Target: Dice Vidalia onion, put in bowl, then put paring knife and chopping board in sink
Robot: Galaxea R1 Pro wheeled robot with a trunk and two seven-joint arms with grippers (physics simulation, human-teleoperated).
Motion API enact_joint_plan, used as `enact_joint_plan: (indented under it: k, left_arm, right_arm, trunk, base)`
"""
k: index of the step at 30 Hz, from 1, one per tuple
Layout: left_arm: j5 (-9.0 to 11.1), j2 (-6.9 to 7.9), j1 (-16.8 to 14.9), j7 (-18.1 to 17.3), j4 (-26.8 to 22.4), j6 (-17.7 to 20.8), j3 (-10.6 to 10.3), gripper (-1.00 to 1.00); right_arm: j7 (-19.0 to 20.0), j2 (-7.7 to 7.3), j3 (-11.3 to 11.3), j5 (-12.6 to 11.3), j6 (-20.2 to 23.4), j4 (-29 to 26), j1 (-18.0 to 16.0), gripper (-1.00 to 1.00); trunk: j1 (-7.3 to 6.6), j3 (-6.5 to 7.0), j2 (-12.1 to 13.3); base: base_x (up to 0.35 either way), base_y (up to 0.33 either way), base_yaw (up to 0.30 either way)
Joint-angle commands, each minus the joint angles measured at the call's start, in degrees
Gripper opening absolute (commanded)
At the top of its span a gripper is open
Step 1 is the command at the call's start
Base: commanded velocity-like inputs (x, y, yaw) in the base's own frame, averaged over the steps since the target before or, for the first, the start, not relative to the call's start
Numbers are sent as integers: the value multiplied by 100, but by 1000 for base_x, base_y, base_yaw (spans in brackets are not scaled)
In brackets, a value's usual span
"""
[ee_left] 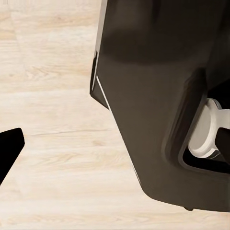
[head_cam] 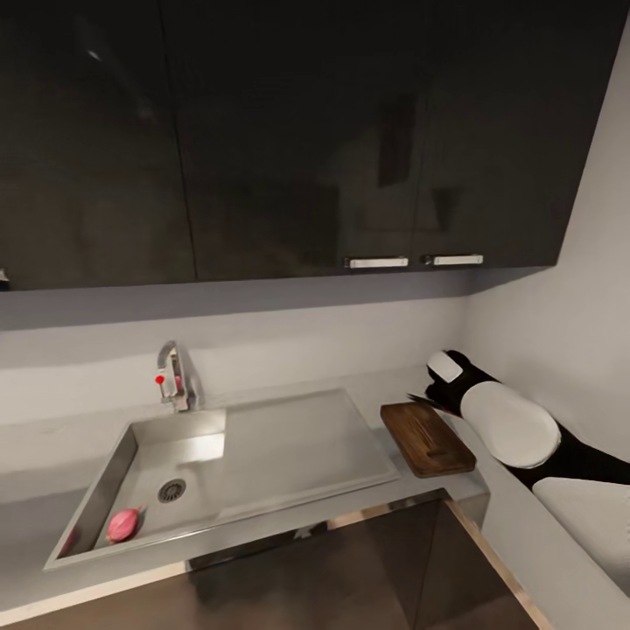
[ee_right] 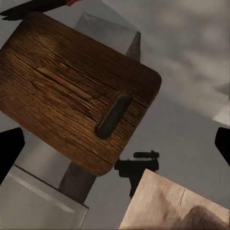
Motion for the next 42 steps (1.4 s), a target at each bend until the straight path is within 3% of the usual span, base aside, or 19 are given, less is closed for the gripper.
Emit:
enact_joint_plan:
  k: [1, 11, 28, 42]
  left_arm:
    - [18, 2, -2, -17, 14, -31, 29, 100]
    - [18, 2, -2, -16, 14, -39, 29, 100]
    - [22, 2, -2, -13, 15, -48, 25, 100]
    - [24, 2, -2, -13, 18, -48, 29, 100]
  right_arm:
    - [-12, 2, 18, -12, 25, 14, 0, 100]
    - [-12, -4, 10, -14, -166, 149, 1, 100]
    - [8, -76, -6, -14, -175, 144, 15, 100]
    - [29, -281, -8, -14, -175, 143, 47, 100]
  trunk:
    - [4, 0, -2]
    - [4, -26, -2]
    - [4, -147, -2]
    - [4, -257, -2]
  base:
    - [188, 0, 0]
    - [230, 24, 0]
    - [14, 1, 0]
    - [0, 0, 0]
